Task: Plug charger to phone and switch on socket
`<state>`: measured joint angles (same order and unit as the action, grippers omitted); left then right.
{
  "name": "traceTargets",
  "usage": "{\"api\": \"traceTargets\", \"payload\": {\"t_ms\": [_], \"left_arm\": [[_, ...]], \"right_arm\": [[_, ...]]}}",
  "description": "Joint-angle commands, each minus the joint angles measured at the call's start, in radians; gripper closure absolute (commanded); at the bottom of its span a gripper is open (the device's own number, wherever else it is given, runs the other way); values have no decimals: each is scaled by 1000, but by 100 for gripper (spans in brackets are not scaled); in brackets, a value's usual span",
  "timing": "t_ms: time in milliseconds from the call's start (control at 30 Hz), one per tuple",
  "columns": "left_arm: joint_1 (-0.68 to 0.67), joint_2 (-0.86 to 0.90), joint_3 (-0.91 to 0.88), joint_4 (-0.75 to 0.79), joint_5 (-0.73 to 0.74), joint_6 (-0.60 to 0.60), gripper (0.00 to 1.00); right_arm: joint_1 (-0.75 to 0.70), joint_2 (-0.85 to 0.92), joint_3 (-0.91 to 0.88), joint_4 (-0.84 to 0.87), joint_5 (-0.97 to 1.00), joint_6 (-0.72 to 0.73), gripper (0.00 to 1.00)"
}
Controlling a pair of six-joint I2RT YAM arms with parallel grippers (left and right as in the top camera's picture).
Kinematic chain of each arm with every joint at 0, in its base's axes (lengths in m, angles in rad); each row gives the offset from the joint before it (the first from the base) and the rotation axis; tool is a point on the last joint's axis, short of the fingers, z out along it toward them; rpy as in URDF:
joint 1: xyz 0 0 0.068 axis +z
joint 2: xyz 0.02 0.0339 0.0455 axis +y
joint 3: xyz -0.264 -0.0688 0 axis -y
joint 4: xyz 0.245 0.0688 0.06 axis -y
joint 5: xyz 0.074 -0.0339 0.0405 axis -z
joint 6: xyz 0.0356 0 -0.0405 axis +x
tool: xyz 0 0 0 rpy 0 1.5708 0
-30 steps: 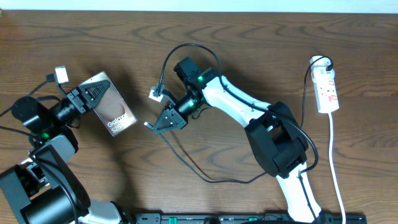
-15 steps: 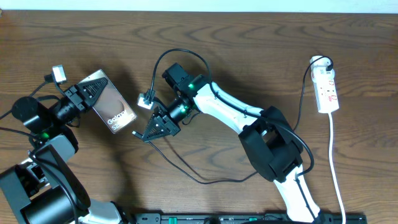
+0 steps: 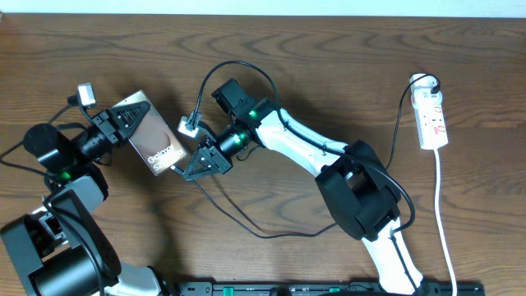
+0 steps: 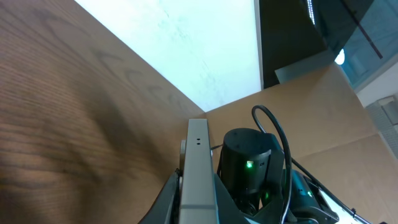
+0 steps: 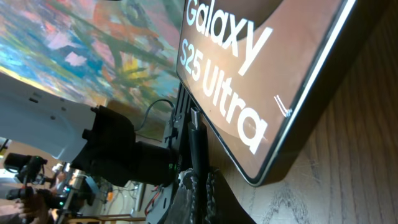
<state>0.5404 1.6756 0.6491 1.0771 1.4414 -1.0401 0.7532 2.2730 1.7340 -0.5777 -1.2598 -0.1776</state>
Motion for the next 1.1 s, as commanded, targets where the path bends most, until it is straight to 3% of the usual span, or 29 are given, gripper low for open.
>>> {"api": "traceTargets", "payload": {"t_ms": [0,1067], "left_arm": [[-2,-9,2,10,5,-13,93],[-2,-9,2,10,38,21,92]], "right_arm": [[5,9,-3,2,13,28,99],[5,9,-16,10,-4,19,99]]}}
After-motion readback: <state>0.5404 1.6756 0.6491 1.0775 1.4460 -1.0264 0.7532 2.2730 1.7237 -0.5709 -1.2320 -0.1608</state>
